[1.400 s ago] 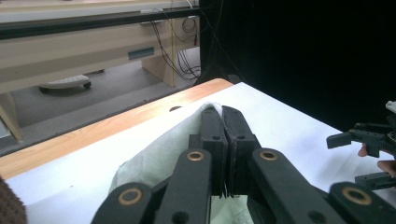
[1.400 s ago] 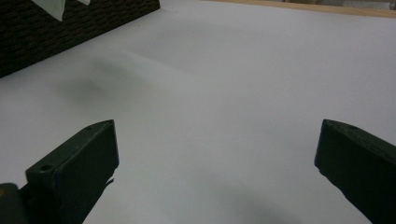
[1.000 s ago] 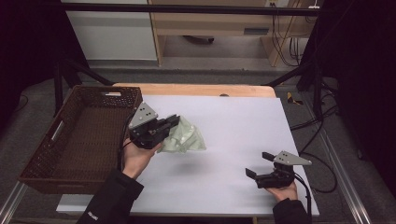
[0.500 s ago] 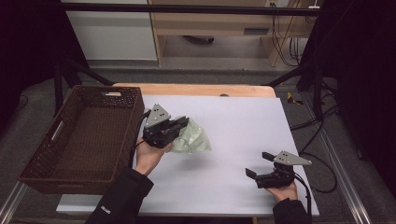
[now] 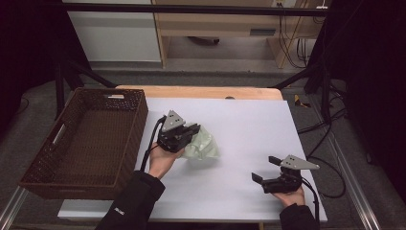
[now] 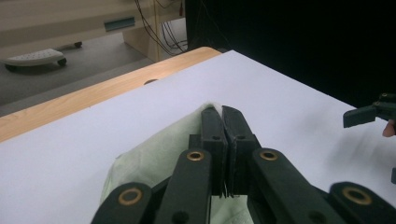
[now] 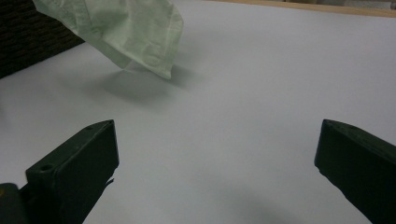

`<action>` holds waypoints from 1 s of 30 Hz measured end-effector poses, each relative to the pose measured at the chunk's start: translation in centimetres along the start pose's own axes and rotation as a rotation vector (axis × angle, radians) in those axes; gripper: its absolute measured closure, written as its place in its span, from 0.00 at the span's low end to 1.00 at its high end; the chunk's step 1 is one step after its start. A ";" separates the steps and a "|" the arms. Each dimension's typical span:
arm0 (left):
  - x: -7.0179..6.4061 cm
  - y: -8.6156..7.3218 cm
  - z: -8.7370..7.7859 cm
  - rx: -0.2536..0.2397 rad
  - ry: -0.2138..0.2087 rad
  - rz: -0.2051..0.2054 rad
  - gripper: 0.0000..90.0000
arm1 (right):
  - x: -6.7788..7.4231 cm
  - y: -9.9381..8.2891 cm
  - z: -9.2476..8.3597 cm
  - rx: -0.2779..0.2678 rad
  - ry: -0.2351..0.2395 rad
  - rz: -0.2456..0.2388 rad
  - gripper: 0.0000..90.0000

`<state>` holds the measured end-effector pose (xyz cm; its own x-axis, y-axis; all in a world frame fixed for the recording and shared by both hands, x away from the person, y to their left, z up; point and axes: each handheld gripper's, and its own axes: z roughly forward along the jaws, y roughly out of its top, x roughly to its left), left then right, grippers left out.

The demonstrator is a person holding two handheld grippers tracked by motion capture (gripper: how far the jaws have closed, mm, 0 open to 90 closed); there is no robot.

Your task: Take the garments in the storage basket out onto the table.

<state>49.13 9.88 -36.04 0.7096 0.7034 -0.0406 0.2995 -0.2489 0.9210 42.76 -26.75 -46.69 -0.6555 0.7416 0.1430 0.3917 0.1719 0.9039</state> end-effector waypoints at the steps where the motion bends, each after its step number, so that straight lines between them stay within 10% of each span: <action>1: 0.0 -0.1 0.1 0.003 -0.001 0.001 0.98 | 0.0 0.0 0.0 -0.001 0.001 0.005 0.00; 30: -0.9 -3.4 3.6 0.093 -0.034 -0.012 0.98 | 0.0 0.0 0.0 0.006 0.001 0.002 0.00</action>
<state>49.75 7.66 -40.51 0.7263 0.6842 -0.0655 0.3644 -0.3025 0.8807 42.74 -26.70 -46.70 -0.6552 0.7415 0.1447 0.3967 0.1746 0.9012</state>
